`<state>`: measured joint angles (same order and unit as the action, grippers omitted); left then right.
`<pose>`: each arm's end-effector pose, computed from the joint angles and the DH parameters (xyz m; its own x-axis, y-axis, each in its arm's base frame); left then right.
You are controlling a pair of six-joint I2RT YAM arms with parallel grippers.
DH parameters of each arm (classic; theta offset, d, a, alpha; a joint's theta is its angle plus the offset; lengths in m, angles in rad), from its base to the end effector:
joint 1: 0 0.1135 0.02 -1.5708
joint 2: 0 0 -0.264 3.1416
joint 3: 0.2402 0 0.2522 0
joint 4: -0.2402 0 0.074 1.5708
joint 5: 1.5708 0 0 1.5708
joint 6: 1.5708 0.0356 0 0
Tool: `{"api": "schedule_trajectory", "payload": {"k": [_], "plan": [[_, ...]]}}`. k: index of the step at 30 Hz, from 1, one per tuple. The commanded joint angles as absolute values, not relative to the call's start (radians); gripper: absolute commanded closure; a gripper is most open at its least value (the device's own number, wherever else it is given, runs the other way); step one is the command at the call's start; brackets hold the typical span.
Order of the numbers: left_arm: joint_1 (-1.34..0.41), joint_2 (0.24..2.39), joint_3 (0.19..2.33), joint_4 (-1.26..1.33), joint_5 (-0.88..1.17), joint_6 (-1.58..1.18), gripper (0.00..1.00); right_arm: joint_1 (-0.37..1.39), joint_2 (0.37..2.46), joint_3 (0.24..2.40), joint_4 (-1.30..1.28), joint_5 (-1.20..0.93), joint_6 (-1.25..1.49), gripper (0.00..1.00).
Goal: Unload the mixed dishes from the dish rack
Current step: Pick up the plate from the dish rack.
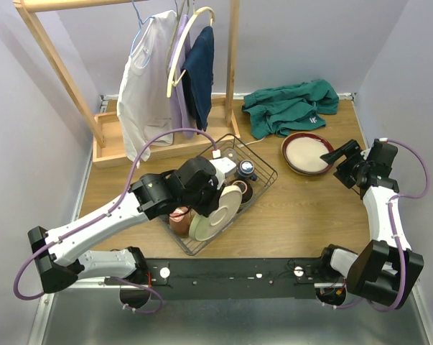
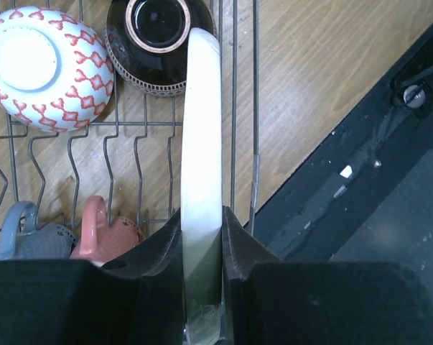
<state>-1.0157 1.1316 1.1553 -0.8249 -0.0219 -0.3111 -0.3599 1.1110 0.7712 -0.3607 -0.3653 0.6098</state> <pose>0.1205 -0.1929 0.3395 -0.6180 0.4158 -0.6673 0.6854 0.7008 -0.1980 0.2252 -0.0711 0.2559 -0.4526 0.7418 -0.4948 0.4056 0.6654 0.6266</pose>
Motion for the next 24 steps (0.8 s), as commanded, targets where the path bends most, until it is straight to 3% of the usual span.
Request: {"api": "schedule_trajectory", "payload": {"k": [1, 15, 24], "plan": [[-1.015, 1.103, 1.287, -0.839, -0.009, -0.249, 1.00, -0.356, 1.103, 0.769, -0.351, -0.382, 0.611, 0.11], [-1.015, 1.121, 1.518, -0.989, -0.018, -0.091, 1.00, -0.356, 1.114, 0.796, -0.351, -0.417, 0.629, 0.11], [-1.015, 1.138, 1.549, -0.954, -0.064, 0.115, 1.00, -0.356, 1.075, 0.810, -0.354, -0.512, 0.681, 0.11]]}}
